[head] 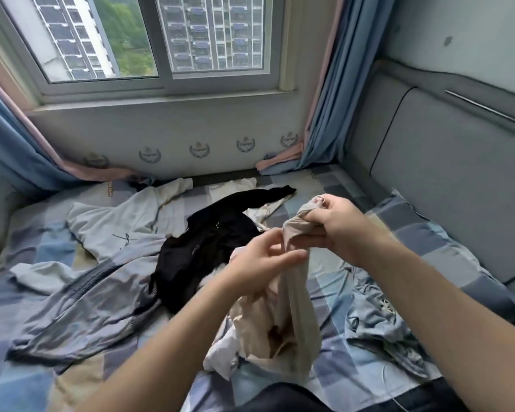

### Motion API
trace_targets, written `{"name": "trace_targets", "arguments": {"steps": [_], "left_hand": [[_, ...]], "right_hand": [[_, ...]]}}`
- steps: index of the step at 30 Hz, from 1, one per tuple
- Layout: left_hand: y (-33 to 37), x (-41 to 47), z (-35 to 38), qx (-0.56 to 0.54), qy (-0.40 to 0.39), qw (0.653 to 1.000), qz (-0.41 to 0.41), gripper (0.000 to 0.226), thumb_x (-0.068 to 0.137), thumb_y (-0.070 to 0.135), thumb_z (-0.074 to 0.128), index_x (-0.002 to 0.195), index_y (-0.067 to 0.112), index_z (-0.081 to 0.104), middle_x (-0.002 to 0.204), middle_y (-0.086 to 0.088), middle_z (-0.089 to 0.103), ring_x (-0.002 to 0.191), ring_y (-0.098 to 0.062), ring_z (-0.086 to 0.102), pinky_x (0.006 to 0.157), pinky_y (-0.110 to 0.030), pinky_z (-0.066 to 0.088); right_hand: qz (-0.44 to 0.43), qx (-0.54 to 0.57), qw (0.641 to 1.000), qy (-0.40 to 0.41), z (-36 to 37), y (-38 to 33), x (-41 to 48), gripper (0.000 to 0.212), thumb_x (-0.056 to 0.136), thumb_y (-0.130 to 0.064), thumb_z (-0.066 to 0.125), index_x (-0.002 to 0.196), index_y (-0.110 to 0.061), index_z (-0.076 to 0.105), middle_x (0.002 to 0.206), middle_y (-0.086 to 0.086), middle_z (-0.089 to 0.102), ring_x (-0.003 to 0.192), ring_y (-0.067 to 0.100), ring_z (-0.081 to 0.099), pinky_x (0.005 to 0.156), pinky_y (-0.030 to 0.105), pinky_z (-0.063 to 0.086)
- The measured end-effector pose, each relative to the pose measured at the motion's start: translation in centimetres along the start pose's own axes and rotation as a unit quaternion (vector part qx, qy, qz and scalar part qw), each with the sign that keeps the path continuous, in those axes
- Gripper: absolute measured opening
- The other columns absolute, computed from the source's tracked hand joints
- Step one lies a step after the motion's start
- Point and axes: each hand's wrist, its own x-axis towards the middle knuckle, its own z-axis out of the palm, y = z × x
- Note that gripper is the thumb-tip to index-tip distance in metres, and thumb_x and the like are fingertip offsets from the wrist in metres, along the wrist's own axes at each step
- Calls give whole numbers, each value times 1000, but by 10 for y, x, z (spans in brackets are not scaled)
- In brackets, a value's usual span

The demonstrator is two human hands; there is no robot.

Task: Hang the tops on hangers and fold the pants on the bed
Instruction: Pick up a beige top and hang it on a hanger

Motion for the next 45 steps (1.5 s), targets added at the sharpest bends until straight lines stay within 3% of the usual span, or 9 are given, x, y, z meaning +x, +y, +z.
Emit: {"name": "trace_targets", "arguments": {"steps": [5,10,17,20,24,27,33,38,45], "left_hand": [[-13,-6,27,-6,164,986,-44,10,96,17,58,89,18,66,73,8,63,66,-14,54,62,-36,43],[-13,-18,13,-138,246,951,-131,32,106,17,46,95,-9,62,82,-15,61,78,-26,55,73,-41,45],[15,-32,-2,-295,223,921,-127,27,106,12,46,98,8,71,87,-12,70,81,-25,66,81,-41,53],[24,-32,-4,-312,191,924,-114,27,106,12,44,97,6,69,89,-15,70,80,-26,66,77,-39,55],[21,-30,-9,-276,207,932,-110,31,106,12,45,83,12,67,77,-9,66,70,-19,64,64,-31,54],[7,-29,-22,-255,287,916,-116,30,106,16,46,85,17,67,81,-4,68,80,-20,64,78,-36,50],[-13,-40,-21,-62,305,943,-116,59,96,30,68,149,19,44,147,0,49,130,-18,52,109,-37,45],[-20,-58,26,75,189,979,-30,55,76,44,82,121,26,57,121,3,64,109,-10,63,90,-26,51],[-40,-45,50,59,173,983,-35,29,99,8,56,81,29,64,75,24,67,75,6,58,73,-28,44]], "right_hand": [[5,35,999,-4,14,4,-5,19,97,5,52,84,-8,49,103,33,65,98,44,69,84,51,59],[-28,55,998,0,4,27,-7,22,99,1,54,118,-9,51,126,15,67,112,28,66,98,50,52],[-6,-221,966,-134,-10,122,-25,52,89,-23,76,135,-23,51,133,-5,59,123,8,55,101,25,48],[22,-252,950,-181,4,155,-22,35,86,-35,73,113,-52,61,108,-25,68,104,-6,62,81,14,53],[12,-258,963,-83,3,180,-8,23,99,-22,60,86,-7,71,80,-1,67,79,15,60,75,45,53],[-4,-287,957,-43,-9,172,-9,30,99,-23,59,74,-9,67,67,0,58,67,14,52,64,41,49],[-77,-240,968,-10,-9,117,-16,39,98,-15,63,64,-3,48,59,5,42,55,13,40,51,29,32],[-64,-87,994,-1,7,63,-22,33,102,-21,58,85,8,58,74,19,59,68,32,62,64,52,57],[-62,45,997,-27,14,42,-23,13,102,-5,52,108,-2,63,102,22,72,88,28,73,78,38,62]]}}
